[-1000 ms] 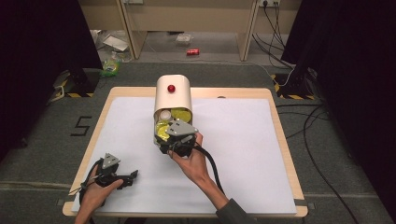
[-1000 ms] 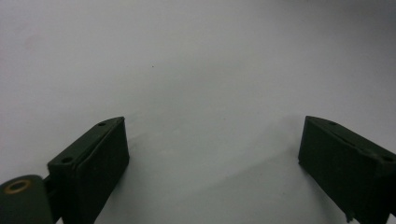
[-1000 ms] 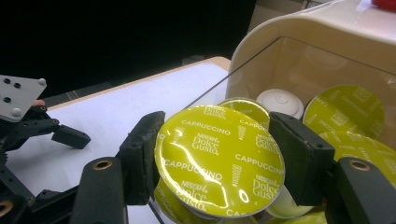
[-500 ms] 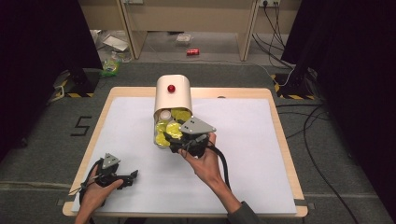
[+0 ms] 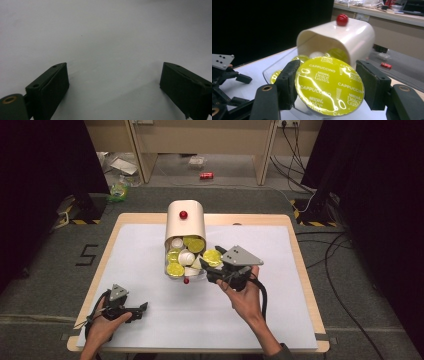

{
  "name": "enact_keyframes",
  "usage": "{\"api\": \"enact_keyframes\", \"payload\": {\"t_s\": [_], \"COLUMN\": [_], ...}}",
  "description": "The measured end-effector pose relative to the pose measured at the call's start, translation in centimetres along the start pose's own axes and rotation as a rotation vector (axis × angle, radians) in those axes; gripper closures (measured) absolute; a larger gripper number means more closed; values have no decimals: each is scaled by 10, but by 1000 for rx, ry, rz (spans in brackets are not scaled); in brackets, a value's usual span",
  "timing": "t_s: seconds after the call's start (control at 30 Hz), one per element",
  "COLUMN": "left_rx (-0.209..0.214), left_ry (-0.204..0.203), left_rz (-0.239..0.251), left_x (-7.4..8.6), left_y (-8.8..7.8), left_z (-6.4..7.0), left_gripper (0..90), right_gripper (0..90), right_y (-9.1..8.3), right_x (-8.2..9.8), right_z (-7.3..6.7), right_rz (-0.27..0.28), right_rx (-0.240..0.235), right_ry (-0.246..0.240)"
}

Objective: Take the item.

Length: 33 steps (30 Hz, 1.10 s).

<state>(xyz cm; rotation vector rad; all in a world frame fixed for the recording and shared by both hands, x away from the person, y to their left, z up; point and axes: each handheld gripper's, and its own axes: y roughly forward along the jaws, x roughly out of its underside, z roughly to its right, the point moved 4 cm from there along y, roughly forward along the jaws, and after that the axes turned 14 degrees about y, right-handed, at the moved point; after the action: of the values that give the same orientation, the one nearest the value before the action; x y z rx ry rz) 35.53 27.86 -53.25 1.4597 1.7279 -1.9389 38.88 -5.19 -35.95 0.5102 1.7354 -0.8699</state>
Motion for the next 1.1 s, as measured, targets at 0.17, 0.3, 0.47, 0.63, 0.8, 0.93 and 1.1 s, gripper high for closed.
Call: {"api": "enact_keyframes", "payload": {"t_s": [0.17, 0.3, 0.47, 0.63, 0.8, 0.93, 1.1], "left_rx": [0, 0, 0, 0, 1, 1, 1], "left_ry": [0, 0, 0, 0, -1, 0, 0], "left_rz": [0, -1, 0, 0, 1, 0, 0], "left_x": [0, 0, 0, 0, 0, 0, 0], "left_y": [0, 0, 0, 0, 0, 0, 0], "left_z": [0, 0, 0, 0, 0, 0, 0], "left_gripper": [76, 76, 76, 76, 76, 76, 77], "right_gripper": [388, 388, 388, 388, 388, 388, 388], "right_y": [-18, -26, -36, -42, -46, -49, -53], "right_x": [9, 14, 29, 49, 70, 85, 108], "right_z": [22, 35, 58, 80, 99, 112, 132], "right_rz": [5, 17, 8, -14, -30, -44, -83], "right_rx": [48, 74, 135, 184, 225, 262, 316], "right_ry": [18, 38, 56, 88, 116, 131, 174]}}
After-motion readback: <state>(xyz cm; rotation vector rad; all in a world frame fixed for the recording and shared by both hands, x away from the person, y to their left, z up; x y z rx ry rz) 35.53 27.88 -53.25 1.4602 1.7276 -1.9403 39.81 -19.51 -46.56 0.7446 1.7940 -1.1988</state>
